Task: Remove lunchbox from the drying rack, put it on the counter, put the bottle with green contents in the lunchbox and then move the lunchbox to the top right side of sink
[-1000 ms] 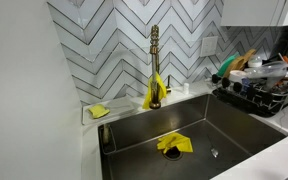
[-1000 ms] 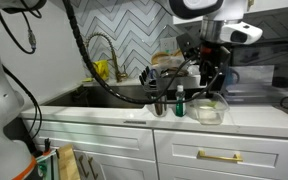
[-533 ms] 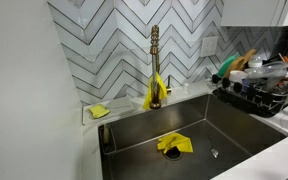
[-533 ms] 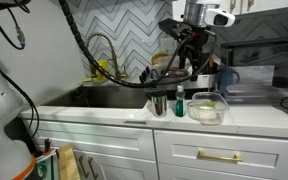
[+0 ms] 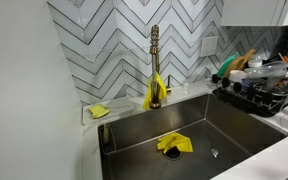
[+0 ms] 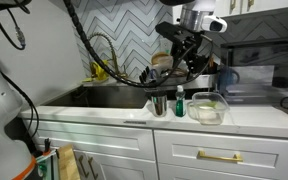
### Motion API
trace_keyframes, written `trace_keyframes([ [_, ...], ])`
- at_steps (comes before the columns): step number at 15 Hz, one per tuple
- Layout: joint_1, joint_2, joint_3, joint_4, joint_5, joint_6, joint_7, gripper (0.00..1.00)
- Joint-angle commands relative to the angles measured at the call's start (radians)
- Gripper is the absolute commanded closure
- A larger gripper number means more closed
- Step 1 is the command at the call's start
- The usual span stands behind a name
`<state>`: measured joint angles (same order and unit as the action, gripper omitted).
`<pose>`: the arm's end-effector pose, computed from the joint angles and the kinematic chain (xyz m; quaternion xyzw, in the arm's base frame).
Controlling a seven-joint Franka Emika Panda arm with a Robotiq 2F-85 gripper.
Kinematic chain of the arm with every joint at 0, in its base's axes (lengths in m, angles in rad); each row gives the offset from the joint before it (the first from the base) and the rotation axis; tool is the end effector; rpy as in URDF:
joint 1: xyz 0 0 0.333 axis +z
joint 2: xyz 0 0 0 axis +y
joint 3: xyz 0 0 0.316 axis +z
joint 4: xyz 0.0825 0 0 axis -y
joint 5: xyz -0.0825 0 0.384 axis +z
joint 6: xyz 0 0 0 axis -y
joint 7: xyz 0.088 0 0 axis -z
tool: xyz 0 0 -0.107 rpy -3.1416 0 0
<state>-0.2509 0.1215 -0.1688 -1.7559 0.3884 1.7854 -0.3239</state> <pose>0.5542 -0.2074 0.4912 -0.9786 0.0964 -0.0232 0.1804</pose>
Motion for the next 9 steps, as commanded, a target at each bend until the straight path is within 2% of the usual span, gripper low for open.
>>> trace_keyframes([
  [1, -0.003, -0.034, 0.008, -0.072, 0.047, -0.015, -0.188, 0.00],
  [5, 0.000, -0.042, 0.004, -0.104, -0.021, -0.036, -0.310, 0.00],
  [9, 0.014, -0.056, 0.007, -0.138, -0.081, 0.025, -0.380, 0.00],
])
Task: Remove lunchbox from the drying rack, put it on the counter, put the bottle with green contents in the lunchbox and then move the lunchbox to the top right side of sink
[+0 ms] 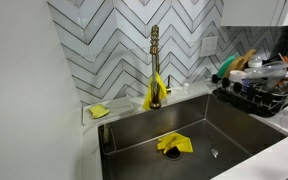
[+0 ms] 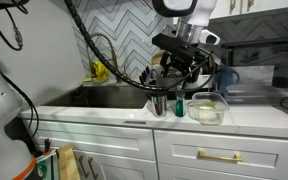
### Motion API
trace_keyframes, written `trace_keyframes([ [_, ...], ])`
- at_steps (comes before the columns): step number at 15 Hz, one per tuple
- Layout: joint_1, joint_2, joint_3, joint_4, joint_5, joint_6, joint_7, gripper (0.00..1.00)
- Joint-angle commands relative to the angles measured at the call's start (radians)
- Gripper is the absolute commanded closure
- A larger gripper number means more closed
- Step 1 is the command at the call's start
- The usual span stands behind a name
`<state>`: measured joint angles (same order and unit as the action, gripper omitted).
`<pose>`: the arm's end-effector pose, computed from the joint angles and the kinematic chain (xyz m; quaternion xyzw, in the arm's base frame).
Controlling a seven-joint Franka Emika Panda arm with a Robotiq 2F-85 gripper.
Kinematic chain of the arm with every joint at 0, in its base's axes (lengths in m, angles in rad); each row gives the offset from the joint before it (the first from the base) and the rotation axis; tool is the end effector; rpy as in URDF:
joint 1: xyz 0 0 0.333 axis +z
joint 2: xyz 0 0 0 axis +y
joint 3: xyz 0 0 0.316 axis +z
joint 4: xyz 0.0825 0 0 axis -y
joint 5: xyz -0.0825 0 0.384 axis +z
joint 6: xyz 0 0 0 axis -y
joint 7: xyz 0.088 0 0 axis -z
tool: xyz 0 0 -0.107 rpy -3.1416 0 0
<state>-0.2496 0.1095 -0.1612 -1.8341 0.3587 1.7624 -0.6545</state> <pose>0.5391 -0.1980 0.4594 -0.9803 -0.0698 -0.0068 0.1849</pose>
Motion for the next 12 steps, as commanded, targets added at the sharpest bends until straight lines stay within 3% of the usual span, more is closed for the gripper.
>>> trace_keyframes([
  [1, 0.015, -0.048, 0.000, -0.069, -0.063, 0.071, -0.058, 0.00],
  [12, 0.059, -0.060, 0.019, -0.173, -0.102, 0.297, -0.056, 0.00],
])
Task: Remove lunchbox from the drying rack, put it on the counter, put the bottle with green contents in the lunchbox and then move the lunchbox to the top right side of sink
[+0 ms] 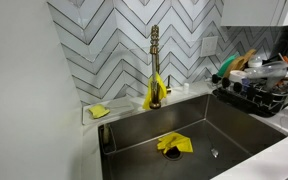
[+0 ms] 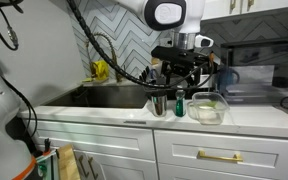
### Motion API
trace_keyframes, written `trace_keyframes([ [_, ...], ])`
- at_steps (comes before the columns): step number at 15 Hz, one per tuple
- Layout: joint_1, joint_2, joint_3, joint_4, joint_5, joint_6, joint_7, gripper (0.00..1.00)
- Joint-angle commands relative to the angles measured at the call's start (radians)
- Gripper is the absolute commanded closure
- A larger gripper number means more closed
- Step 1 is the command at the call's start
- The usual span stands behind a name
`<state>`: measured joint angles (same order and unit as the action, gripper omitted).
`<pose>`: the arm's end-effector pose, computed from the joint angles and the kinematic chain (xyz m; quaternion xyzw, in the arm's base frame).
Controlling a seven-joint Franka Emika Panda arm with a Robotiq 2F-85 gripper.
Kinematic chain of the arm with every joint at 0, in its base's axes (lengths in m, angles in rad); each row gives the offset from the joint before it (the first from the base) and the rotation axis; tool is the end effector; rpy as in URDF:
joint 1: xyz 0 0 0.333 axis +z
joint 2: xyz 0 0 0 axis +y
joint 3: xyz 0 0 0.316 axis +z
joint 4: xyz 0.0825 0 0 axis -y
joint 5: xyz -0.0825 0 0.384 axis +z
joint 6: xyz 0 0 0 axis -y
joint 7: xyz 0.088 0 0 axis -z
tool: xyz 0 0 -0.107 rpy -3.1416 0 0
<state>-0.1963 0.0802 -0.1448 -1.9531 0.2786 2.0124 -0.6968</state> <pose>0.5475 -0.1755 0.4374 -0.9860 -0.1158 -0.0508 0.1083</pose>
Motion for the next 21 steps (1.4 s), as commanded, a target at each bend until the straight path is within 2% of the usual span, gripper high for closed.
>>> trace_keyframes([
  [1, 0.006, -0.031, 0.002, -0.057, -0.026, 0.054, -0.016, 0.03],
  [2, 0.006, -0.031, 0.002, -0.062, -0.035, 0.060, -0.018, 0.08],
  [3, 0.005, -0.031, 0.002, -0.065, -0.036, 0.061, -0.022, 0.17],
  [4, 0.004, -0.031, 0.002, -0.067, -0.039, 0.055, -0.029, 0.18],
  [6, 0.004, -0.031, 0.001, -0.069, -0.047, 0.052, -0.038, 0.33],
  [7, 0.003, -0.031, 0.001, -0.069, -0.052, 0.052, -0.040, 0.34],
  [9, 0.004, -0.030, 0.001, -0.072, -0.064, 0.053, -0.043, 0.59],
  [11, 0.003, -0.029, 0.000, -0.076, -0.075, 0.055, -0.045, 0.77],
  [13, 0.002, -0.029, -0.002, -0.074, -0.085, 0.050, -0.046, 0.88],
  [18, -0.003, -0.035, -0.006, -0.041, -0.104, 0.011, -0.052, 0.89],
  [21, -0.008, -0.055, -0.012, 0.018, -0.104, -0.053, -0.050, 0.89],
])
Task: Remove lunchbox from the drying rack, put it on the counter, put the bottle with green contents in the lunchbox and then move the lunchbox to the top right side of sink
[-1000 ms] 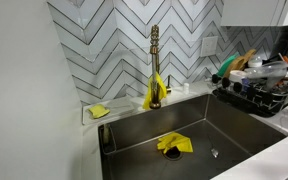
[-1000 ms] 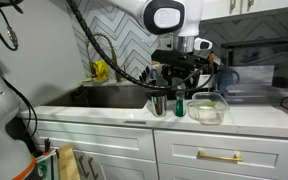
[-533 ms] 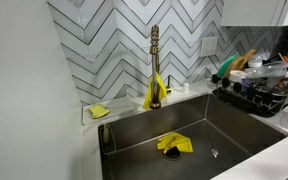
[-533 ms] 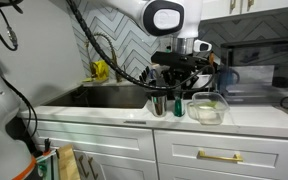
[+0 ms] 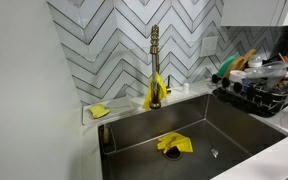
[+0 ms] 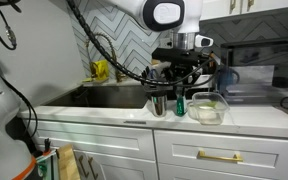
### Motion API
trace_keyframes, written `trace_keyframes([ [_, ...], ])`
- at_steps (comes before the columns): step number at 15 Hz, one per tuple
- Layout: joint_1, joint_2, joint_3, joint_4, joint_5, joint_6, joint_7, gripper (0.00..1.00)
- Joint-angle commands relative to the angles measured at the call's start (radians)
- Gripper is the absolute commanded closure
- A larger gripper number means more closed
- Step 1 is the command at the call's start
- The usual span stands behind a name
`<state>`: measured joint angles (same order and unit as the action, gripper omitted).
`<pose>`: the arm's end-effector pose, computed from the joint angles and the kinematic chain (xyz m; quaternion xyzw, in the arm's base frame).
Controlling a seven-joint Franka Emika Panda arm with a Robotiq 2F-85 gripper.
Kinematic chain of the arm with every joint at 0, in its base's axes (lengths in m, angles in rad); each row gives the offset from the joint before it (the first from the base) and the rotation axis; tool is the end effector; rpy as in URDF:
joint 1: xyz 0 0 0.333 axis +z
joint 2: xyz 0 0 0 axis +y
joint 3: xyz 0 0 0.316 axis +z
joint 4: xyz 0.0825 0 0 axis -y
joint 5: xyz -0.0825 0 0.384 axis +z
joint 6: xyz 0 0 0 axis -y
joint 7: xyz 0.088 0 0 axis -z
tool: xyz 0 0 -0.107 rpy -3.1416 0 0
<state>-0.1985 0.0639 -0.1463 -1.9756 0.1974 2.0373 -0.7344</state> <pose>0.5411 -0.1814 0.4373 -0.9853 -0.1493 -0.0423 0.0718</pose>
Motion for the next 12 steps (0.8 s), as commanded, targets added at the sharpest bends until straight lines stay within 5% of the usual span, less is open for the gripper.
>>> trace_keyframes([
  [1, -0.008, -0.047, -0.015, 0.065, -0.022, -0.104, -0.015, 0.89],
  [6, -0.030, -0.050, -0.058, 0.229, -0.072, -0.213, 0.067, 0.89],
  [12, -0.054, 0.045, -0.084, 0.242, -0.027, -0.132, 0.261, 0.89],
])
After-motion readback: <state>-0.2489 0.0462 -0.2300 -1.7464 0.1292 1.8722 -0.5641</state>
